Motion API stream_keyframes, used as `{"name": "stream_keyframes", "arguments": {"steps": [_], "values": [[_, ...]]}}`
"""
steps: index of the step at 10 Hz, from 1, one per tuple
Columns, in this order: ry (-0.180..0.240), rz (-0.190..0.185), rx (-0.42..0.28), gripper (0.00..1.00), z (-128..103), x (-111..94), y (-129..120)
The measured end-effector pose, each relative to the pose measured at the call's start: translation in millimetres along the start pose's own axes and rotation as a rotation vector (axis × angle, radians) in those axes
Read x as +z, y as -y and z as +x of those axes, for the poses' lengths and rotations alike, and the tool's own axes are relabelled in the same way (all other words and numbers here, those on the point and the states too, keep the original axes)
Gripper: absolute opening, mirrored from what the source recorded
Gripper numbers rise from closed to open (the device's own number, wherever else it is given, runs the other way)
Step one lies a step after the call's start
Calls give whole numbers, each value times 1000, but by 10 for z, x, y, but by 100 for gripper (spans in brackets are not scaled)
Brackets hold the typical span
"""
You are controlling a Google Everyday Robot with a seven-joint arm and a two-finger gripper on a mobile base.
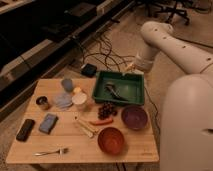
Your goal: Place grapes in purple bowl
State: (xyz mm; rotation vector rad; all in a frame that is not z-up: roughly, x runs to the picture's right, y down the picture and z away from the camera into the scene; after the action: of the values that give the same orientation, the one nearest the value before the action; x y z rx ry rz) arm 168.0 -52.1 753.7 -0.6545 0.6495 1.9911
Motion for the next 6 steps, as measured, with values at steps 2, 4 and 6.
{"name": "stream_keyframes", "arguments": {"steps": [2,4,6], "values": [[0,0,0,80,0,-1,0],[0,0,0,80,0,0,-1],[7,2,-10,80,21,2,-9]]}}
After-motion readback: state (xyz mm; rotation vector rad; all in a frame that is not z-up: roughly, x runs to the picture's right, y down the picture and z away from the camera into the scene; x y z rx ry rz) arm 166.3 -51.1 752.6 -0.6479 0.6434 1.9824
